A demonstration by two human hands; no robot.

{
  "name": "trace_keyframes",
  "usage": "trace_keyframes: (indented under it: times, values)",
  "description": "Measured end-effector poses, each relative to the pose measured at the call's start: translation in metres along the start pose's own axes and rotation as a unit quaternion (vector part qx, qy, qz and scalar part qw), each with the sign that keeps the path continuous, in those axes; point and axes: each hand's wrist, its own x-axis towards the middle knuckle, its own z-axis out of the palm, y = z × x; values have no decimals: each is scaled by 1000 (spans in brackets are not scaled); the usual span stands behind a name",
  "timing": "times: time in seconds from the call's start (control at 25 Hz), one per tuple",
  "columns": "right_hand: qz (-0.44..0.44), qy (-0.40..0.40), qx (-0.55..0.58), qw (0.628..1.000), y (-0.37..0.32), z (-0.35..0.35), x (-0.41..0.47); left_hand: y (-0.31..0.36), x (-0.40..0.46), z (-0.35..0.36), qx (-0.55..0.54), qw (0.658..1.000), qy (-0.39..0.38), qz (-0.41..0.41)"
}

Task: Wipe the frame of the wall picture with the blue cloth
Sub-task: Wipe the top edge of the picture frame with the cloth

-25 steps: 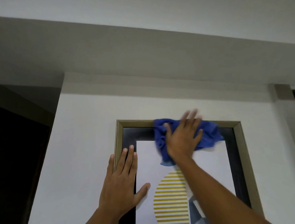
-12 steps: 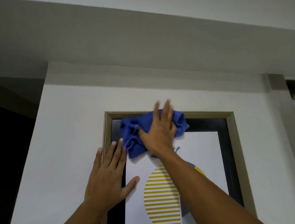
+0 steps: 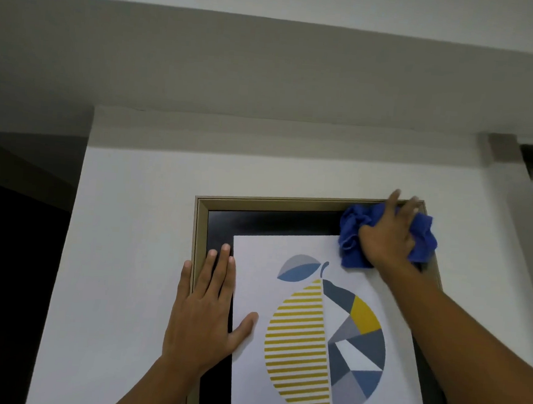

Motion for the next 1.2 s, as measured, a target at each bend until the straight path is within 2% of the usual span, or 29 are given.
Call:
trace_keyframes:
  times: [0.2,0.36,0.44,0.56,0.76,0.84,0.96,1.12,1.2]
  values:
    - [-95,-36,-28,994,-82,51,-69,-1,1,5,1,1000,8,8]
    - [-115,-70,10,991,-135,76,-104,-4,1,7,12,1000,5,16]
    - [-128,-72,9,989,-125,74,-102,-4,1,8,11,1000,6,17]
    - [-143,-33,-27,989,-83,56,-80,-4,-1,7,12,1000,10,12]
    - [-92,55,-84,991,13,-1,-7,-2,-1,0,-9,1000,0,3]
    - [-77,72,-78,991,24,-7,2,-2,1,-1,-14,1000,4,-1]
    - [-73,82,-35,993,-14,15,-28,-1,-1,1,-11,1000,8,2]
    - [-202,18,6,979,-111,76,-102,-5,0,8,-23,999,26,19]
    - [-228,6,1,974,-143,99,-126,-6,-1,11,-41,999,33,15]
